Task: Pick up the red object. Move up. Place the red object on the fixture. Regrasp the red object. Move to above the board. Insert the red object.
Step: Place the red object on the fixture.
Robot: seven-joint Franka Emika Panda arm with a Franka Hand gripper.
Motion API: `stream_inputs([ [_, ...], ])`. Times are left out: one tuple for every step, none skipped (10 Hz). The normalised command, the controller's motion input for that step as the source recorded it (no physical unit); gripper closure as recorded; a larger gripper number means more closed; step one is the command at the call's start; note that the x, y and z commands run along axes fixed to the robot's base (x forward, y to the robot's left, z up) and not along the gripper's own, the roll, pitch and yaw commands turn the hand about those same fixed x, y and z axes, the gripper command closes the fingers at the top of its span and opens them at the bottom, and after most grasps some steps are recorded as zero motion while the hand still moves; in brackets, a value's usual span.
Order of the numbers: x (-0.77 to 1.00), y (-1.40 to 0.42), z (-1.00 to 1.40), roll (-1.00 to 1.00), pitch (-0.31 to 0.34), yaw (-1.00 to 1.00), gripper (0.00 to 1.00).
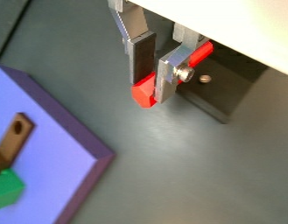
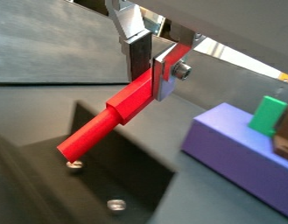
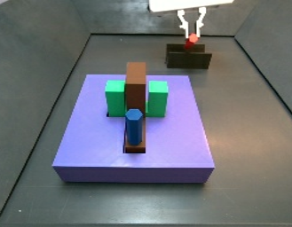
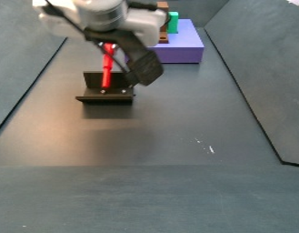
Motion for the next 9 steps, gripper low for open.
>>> stream_inputs([
  [0.16,0.44,-0.07,-0.03,0.0,0.0,1.0],
  [0.11,0.25,-0.08,-0.15,0.0,0.15,1.0],
  [0.06,0.0,-0.08,-0.25,-0.031,0.21,1.0],
  [0.18,-0.21,0.0,-0.22,0.0,0.17,1.0],
  [0.17,-0.23,0.0,-0.29,0.003,0.09,1.0],
  [0.11,-0.11,-0.08,-0.32,0.0,0.03,1.0],
  [0.09,0.0,-0.05,-0.01,0.0,0.0,1.0],
  [0.04,0.0,-0.08,0.0,0.0,-0.01,1.0],
  [0.0,0.0,-0.07,0.0,-0.074,-0.15,1.0],
])
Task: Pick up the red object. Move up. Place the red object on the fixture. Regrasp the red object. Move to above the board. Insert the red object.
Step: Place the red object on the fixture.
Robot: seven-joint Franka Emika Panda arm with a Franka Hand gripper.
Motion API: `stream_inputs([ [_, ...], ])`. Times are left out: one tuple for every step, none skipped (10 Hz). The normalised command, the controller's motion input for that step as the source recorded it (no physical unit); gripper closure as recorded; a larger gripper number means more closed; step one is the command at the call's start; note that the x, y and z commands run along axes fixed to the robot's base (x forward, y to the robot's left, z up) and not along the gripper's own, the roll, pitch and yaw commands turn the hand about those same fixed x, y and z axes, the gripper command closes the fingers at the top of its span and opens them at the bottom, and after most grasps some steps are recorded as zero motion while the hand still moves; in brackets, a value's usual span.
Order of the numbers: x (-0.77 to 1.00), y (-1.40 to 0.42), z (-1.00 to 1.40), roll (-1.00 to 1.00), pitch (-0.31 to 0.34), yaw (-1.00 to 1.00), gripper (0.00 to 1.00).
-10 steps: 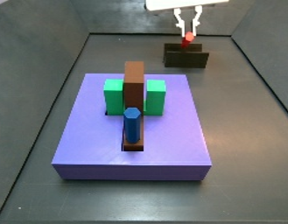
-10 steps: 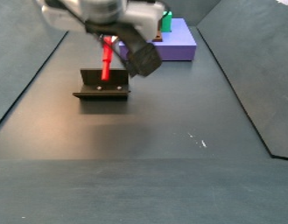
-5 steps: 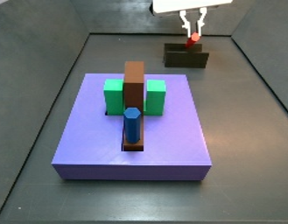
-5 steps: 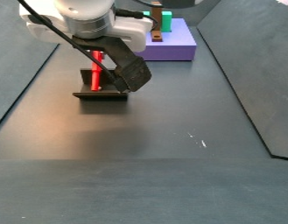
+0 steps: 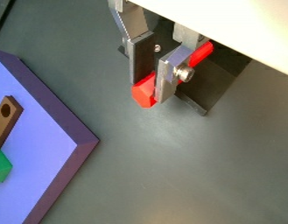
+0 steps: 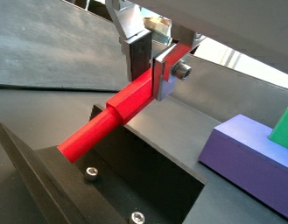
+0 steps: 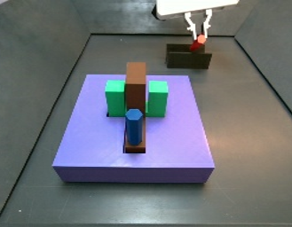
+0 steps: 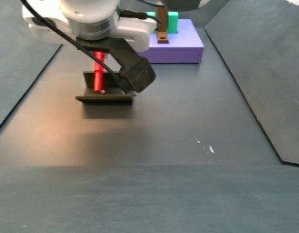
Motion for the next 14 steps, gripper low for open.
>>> stream_inputs([
  [0.0,0.0,0.0,-0.01,-0.089,-0.22,1.0],
  [-0.02,0.0,-0.03,-0.07,-0.294,-0.31,1.0],
  [-0.01,0.0,-0.01,-0.01,-0.243,-0.36,1.0],
  [0.0,0.01,-0.01,0.0,-0.149,-0.27,1.0],
  [0.03,0.0,0.0,0.0,0.0,0.0,1.0],
  [0.35,0.0,-0.14,0.13,0.083,0.29,1.0],
  [0.39,-0.02,-0.14,0.27,0.149,0.47,1.0],
  [0.38,0.0,-0.17,0.23,0.131,0.48,1.0],
  [0.2,-0.05,-0.21,0.08,0.009,0.22,1.0],
  [0.0,-0.03,-0.14,0.0,0.0,0.03,1.0],
  [0.0,0.0,-0.05,-0.06,0.0,0.0,1.0],
  [0.0,0.05,0.0,-0.28,-0.011,-0.12,1.0],
  [0.0,0.04,0.0,-0.21,-0.034,-0.13,1.0],
  [0.0,0.0,-0.01,-0.09,-0.029,-0.02,1.0],
])
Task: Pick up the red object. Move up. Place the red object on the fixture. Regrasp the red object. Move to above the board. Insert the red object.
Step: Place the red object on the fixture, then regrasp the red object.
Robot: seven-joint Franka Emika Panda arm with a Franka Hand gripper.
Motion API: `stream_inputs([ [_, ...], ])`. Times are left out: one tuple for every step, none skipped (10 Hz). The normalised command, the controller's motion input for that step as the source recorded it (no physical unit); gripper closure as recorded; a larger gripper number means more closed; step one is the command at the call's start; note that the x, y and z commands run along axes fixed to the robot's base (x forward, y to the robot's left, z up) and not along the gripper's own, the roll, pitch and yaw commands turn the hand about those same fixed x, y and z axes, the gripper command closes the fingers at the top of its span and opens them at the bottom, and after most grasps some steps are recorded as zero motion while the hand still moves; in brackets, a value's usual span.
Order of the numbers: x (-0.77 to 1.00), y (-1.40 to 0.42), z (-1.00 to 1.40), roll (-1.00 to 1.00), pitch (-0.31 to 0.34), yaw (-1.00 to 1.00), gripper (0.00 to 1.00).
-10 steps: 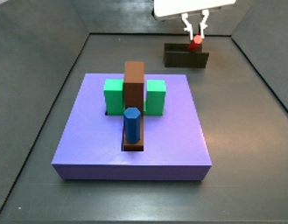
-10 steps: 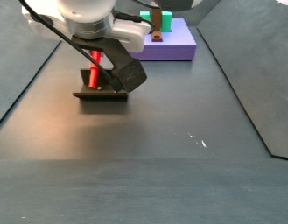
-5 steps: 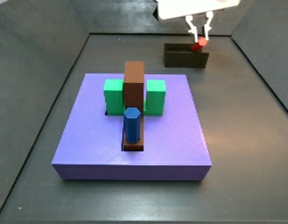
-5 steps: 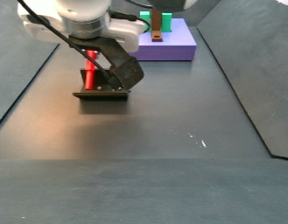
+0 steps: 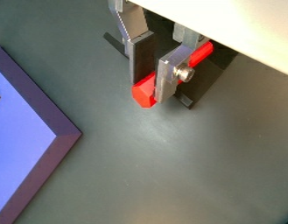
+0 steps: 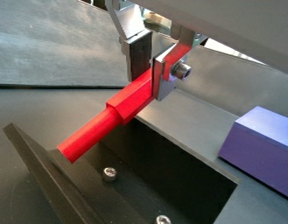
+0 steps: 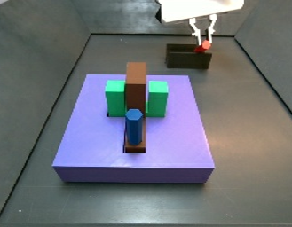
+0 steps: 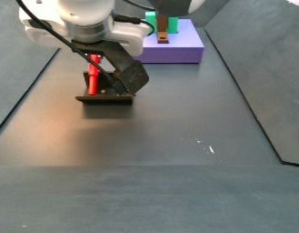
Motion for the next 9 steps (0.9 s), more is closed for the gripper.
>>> stream_inputs([
  [0.0,0.02,-0.09,-0.13,-0.063,-0.04,1.0],
  [0.0,0.05,-0.14,-0.09,-0.109,-0.09,1.0],
  [-0.03,0.11,-0.18,-0.01,-0.103,-0.19,1.0],
  [-0.02,0.11,-0.12,0.0,-0.063,-0.22,1.0],
  [0.0,0.06,-0.05,0.0,-0.026,-0.13,1.0],
  [0.0,0.0,0.0,0.0,0.0,0.0,1.0],
  [0.0,0.0,0.0,0.0,0.0,0.0,0.0],
  [0.06,-0.04,0.11,0.3,0.137,-0.03,0.0],
  [0.15,0.0,0.17,0.78,0.08,-0.07,0.0],
])
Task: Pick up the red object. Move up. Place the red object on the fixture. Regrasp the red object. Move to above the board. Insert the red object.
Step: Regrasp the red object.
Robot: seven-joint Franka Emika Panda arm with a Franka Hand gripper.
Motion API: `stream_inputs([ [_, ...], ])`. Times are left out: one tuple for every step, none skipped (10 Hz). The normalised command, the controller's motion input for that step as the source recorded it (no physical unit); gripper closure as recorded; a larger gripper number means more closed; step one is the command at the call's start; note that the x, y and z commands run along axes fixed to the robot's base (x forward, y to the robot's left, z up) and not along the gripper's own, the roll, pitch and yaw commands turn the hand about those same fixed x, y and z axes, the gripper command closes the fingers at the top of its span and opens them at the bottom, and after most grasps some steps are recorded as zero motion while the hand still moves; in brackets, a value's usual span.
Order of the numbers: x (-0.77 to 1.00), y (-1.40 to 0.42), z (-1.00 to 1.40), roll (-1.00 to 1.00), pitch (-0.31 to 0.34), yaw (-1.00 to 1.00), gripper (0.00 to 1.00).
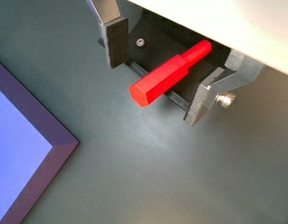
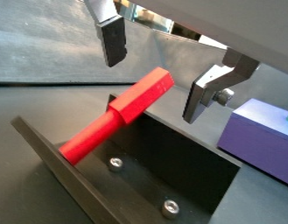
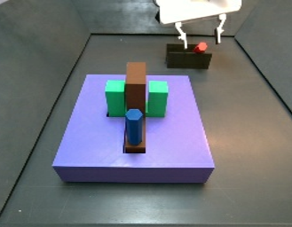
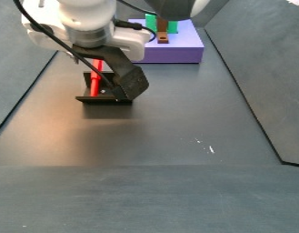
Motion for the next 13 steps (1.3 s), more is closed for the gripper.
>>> stream_inputs([
  [0.11,0.0,0.21,0.96,0.0,-0.09,0.0],
  [0.11,0.0,0.19,0.96,0.0,-0.01,0.0],
  [0.03,0.0,0.27,1.0,0.0,0.0,0.0],
  [0.0,0.0,0.23,0.99,0.0,0.0,0.0],
  [0.0,0.0,0.2,0.99,0.0,0.0,0.0],
  [0.0,0.0,0.21,0.99,-0.04,0.0,0.0],
  [0.0,0.0,0.23,1.0,-0.054,0.0,0.0],
  [0.0,-0.02,0.21,1.0,-0.046,0.0,0.0],
  [0.0,-0.08,0.14,1.0,-0.017,0.06,0.0],
  [0.0,-0.14,0.03,1.0,0.0,0.2,0.0],
  [-0.1,-0.09,0.0,1.0,0.149,0.31,0.0],
  [-0.19,-0.1,0.02,1.0,0.229,0.3,0.0],
  [-0.18,-0.1,0.01,1.0,0.223,0.32,0.0],
])
